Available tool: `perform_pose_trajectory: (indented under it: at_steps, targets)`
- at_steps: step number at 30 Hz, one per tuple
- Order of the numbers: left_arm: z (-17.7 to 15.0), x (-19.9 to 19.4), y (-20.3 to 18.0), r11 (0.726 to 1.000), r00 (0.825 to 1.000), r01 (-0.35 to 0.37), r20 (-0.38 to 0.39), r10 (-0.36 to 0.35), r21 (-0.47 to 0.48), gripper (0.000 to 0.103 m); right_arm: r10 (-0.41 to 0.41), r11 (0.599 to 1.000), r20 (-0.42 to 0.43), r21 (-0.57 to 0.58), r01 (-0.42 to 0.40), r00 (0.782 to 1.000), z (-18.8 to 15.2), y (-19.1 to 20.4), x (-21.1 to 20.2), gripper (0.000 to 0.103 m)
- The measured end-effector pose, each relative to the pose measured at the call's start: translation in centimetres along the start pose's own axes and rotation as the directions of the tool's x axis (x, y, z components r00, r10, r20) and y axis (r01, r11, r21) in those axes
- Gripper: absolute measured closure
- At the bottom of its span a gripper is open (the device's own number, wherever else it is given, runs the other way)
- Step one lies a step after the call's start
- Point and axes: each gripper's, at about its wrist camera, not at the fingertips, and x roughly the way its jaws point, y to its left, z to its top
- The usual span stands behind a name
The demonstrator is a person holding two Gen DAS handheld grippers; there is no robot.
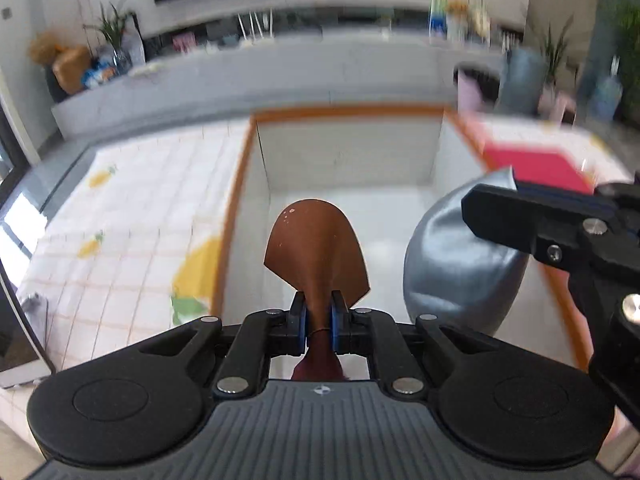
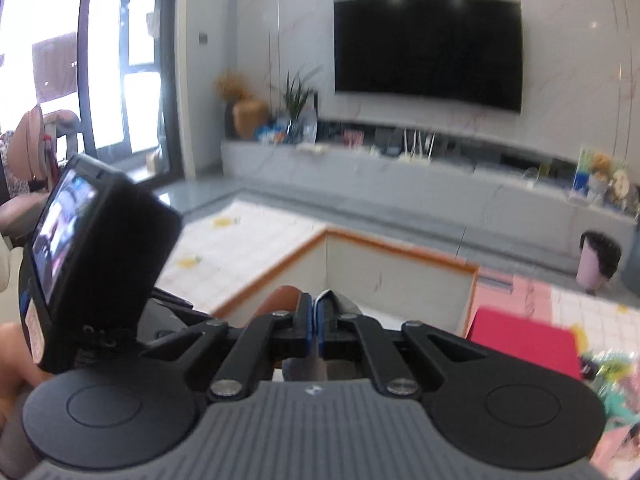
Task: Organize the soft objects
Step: 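Carry both items over the white box and open the left tool to drop the felt, then lower the grey silver bag into the white box and open the right tool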
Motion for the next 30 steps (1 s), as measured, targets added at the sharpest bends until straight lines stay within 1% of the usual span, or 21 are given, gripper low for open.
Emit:
perform_pose_trajectory:
  at_steps: [2,5,6,8,9,10,11,13,14,17,21,25,29,30]
  targets:
    - [-0.3,0.9,-0.3,1.000,0.999,-0.026,-0.042,0.027,0.017,0.090,0.000,1.000,-0.053,0.011,0.001,0.999,-0.6,-0.5,0.7,0.103]
    - [-0.4,1.7,0.2,0.999,0.996,-0.041,-0.084,0.041,0.009,0.084,0.009,0.999,-0.085,0.032,-0.006,0.996,-1.2,-1.4,1.0,0.103]
    - [-0.4,1.8,0.3,0.999,0.995,-0.047,-0.092,0.047,0.000,0.082,0.007,0.999,-0.091,0.041,-0.004,0.996,-1.3,-1.7,1.0,0.103]
    - [-0.3,1.5,0.4,0.999,0.995,-0.038,-0.093,0.038,-0.001,0.076,0.001,0.998,-0.100,0.056,0.004,0.995,-1.4,-2.3,1.1,0.103]
    - [-0.2,1.3,0.2,1.000,0.996,-0.031,-0.083,0.031,0.008,0.062,0.001,0.998,-0.102,0.063,0.005,0.995,-1.4,-2.8,1.0,0.103]
    - [0.1,1.0,0.0,0.999,0.997,-0.037,-0.064,0.039,0.024,0.041,0.002,0.997,-0.106,0.070,0.006,0.994,-1.6,-3.0,1.0,0.103]
    - [0.2,0.6,-0.2,0.997,0.998,-0.060,-0.027,0.061,0.047,0.035,0.002,0.997,-0.112,0.076,0.006,0.994,-1.7,-3.2,0.6,0.103]
    - [0.3,-0.4,-0.6,0.992,0.995,-0.090,0.038,0.087,0.084,0.028,0.005,0.997,-0.120,0.083,0.005,0.993,-1.9,-3.4,0.6,0.103]
    - [0.5,-0.7,-0.6,0.992,0.995,-0.092,0.052,0.087,0.091,0.026,0.005,0.996,-0.128,0.084,0.006,0.992,-2.1,-3.5,0.7,0.103]
    - [0.9,-1.5,0.0,0.995,0.995,-0.080,0.059,0.076,0.054,0.024,0.001,0.996,-0.147,0.092,0.013,0.989,-2.4,-3.9,1.1,0.103]
    - [1.4,-2.1,1.8,0.993,0.991,-0.112,0.067,0.114,-0.042,0.024,0.010,0.996,-0.148,0.085,0.002,0.989,-2.5,-3.7,1.2,0.103]
    - [1.7,-2.5,4.5,0.984,0.995,-0.070,0.059,0.081,-0.165,0.023,-0.011,0.999,-0.175,0.046,0.019,0.985,-2.7,-3.2,1.6,0.101]
    - [1.6,-2.2,5.6,0.974,0.997,-0.053,0.039,0.063,-0.221,0.023,-0.043,0.998,-0.208,0.033,0.051,0.977,-2.8,-3.0,2.1,0.100]
    - [1.6,-2.1,5.7,0.973,0.997,-0.054,0.035,0.063,-0.225,0.023,-0.043,0.998,-0.211,0.032,0.051,0.976,-2.8,-2.9,2.1,0.097]
